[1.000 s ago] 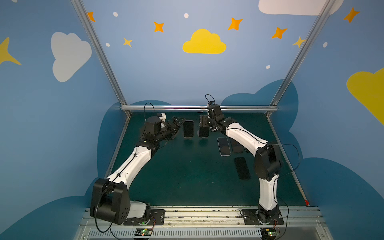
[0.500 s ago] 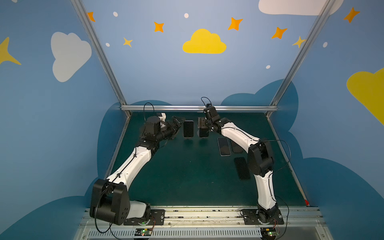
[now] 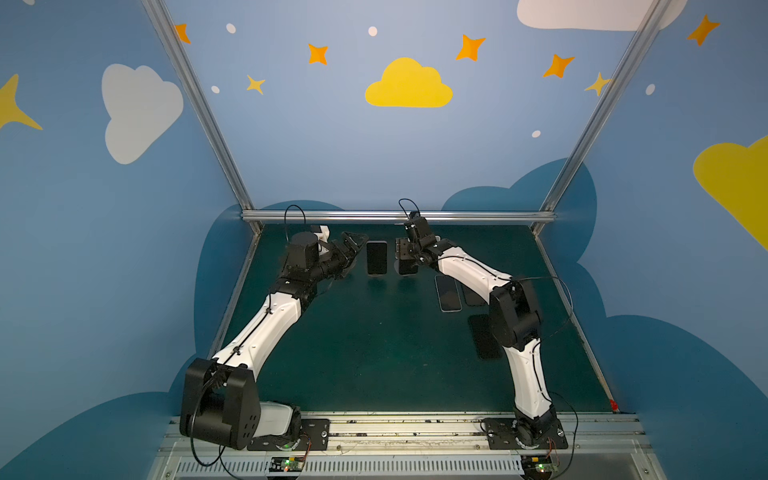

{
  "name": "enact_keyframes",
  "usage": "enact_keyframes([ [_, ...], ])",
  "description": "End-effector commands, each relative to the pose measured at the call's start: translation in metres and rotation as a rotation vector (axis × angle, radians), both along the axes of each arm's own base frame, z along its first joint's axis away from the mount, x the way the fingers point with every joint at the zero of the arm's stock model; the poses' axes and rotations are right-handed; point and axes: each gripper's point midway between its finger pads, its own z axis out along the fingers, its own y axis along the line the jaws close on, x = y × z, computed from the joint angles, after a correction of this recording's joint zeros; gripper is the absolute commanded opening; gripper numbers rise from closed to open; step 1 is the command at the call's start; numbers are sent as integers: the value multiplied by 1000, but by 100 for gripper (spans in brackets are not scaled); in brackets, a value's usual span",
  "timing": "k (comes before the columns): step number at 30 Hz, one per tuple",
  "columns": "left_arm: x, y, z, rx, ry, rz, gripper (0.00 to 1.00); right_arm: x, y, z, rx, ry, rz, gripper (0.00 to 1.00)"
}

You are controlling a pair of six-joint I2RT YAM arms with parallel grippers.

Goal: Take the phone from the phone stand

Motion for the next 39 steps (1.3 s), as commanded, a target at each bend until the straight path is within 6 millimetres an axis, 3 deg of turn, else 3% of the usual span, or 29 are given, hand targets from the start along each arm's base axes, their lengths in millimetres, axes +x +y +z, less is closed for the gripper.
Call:
enact_keyframes([
  [1, -1, 0, 18, -19, -52, -8, 100, 5, 6, 0, 0, -26, 7, 76],
  [9, 0, 4, 19, -25, -54, 1, 100, 3, 8, 9, 5, -51, 26, 71],
  [18, 1, 3, 19, -36, -45, -5, 100, -7, 3, 49, 19, -113, 49, 70],
  [32, 0, -5, 14, -24, -39, -25, 100, -41, -14, 106, 58, -194, 92, 66],
  [39, -3, -14, 9, -10, -30, -44, 100, -76, -47, 129, 61, -232, 69, 66],
])
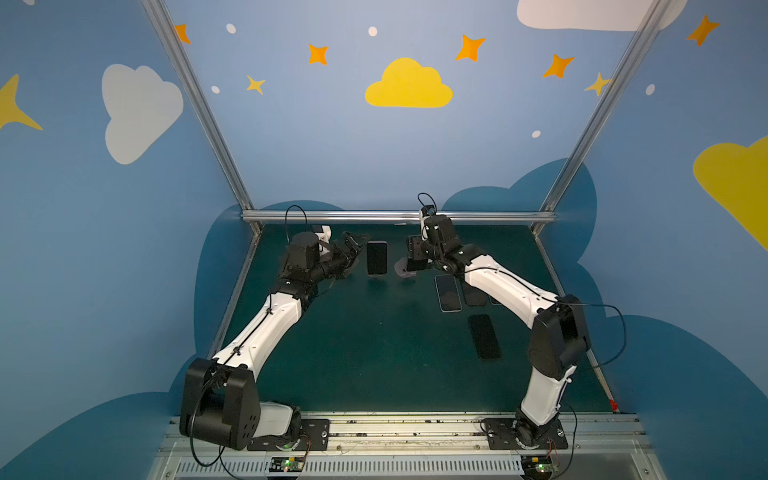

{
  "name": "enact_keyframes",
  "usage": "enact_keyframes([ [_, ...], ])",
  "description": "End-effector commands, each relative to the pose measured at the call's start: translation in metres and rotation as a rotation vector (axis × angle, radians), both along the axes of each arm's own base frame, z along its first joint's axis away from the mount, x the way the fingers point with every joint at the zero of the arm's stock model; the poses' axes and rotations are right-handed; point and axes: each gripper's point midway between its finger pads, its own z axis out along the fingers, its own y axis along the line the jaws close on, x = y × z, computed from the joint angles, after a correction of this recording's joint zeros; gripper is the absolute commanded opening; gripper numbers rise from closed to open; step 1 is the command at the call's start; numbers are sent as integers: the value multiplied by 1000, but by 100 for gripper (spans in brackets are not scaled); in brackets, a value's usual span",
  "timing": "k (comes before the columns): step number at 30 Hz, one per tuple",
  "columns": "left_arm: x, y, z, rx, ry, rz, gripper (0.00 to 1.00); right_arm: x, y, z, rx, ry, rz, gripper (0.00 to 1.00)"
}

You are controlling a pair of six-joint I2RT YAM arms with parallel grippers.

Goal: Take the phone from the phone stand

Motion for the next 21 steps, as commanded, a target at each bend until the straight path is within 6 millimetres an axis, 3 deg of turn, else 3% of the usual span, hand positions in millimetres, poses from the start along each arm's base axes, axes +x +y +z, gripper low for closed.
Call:
enact_keyframes([
  [1, 0, -7, 5, 17, -31, -17, 100, -17, -16, 44, 45, -97, -18, 66],
  [4, -3, -16, 4, 21, -30, -42, 100, -36, -30, 49, 39, -88, -18, 66],
  [10, -14, -36, 1, 53, -31, -88, 100, -79, -70, 33, -15, -48, -61, 66],
  [15, -34, -74, -12, 93, -14, -179, 100, -121, -112, 19, -48, -23, -112, 66],
  [21, -65, -122, -36, 184, 11, -307, 100, -165, -148, -9, -48, 29, -153, 66],
])
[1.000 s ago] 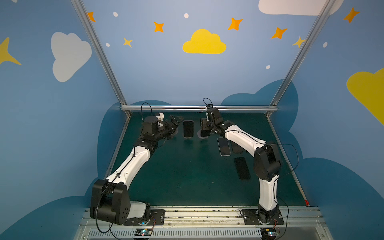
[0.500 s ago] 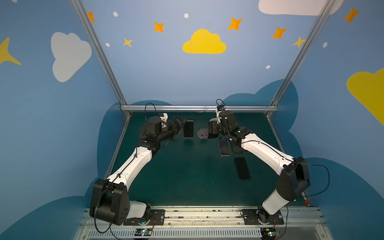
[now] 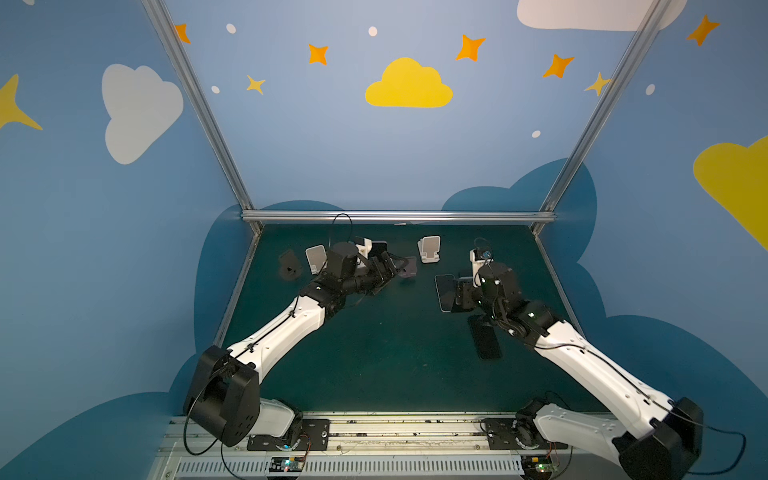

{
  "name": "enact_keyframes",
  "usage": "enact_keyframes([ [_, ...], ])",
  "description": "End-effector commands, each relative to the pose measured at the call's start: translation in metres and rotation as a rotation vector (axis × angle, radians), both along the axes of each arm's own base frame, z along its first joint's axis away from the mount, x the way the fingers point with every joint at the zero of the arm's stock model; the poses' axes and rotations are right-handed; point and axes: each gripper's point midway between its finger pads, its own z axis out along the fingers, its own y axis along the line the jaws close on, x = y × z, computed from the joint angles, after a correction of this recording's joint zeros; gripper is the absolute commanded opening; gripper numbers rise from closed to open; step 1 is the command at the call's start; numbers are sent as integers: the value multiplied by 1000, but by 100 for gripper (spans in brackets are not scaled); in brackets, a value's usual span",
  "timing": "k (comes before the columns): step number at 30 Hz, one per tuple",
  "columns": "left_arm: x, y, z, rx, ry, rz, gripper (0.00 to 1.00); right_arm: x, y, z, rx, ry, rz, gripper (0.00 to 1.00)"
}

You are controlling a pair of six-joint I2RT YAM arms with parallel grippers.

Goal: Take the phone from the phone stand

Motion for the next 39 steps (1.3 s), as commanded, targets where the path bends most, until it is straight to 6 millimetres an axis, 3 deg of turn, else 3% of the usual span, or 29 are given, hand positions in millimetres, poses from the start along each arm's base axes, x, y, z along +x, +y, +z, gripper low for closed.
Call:
enact_keyframes([
  [1, -11, -18, -7, 71, -23, -50, 100, -21, -20, -7, 2, 18, -45, 66],
  [7, -31, -38, -15, 138, -33, -116, 100, -55, -44, -15, 9, 59, -59, 65],
  [11, -32, -36, -9, 145, -53, -110, 100, -71, -52, -24, 16, 99, -64, 65],
  [18, -31, -33, -3, 139, -61, -105, 100, -81, -62, -37, 31, 126, -104, 64],
  [31, -21, -24, -7, 143, -45, -73, 100, -90, -33, -73, 71, 296, -5, 64],
  [39, -17, -23, -7, 97, -9, -73, 100, -93, -26, -97, 76, 372, 7, 63],
])
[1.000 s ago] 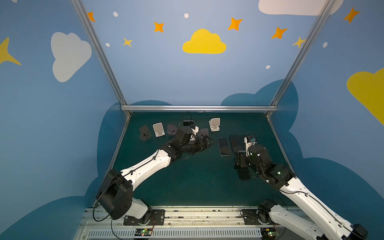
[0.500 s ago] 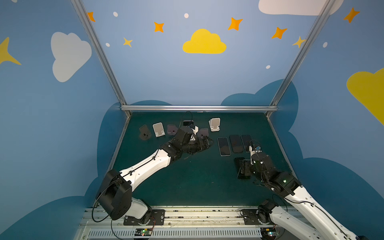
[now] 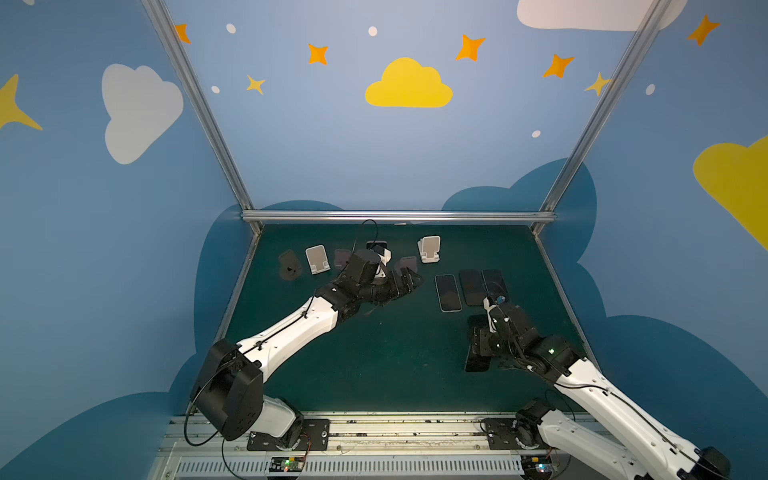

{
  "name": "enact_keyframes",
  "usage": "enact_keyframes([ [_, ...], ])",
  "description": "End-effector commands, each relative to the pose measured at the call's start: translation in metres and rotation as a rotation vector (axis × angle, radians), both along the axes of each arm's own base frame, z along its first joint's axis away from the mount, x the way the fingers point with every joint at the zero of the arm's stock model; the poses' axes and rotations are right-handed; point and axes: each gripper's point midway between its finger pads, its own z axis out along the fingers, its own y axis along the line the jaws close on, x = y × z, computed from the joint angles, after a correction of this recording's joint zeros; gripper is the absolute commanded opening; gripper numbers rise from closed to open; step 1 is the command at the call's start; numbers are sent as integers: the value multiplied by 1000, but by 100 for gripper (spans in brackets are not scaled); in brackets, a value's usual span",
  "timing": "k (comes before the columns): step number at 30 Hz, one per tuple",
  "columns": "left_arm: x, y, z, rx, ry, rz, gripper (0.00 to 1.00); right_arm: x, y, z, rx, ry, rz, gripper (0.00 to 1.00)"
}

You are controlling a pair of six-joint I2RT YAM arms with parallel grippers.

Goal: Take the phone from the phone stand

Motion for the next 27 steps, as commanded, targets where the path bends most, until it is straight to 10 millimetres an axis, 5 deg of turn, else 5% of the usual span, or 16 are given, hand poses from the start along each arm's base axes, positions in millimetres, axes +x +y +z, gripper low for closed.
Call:
enact_keyframes([
  [1, 5, -2, 12, -35, -10, -5, 100, 4, 13, -1, 56, 3, 11, 63],
  [27, 11, -1, 0, -9, 10, -8, 100, 47, 44, -84, -109, 254, -3, 65],
])
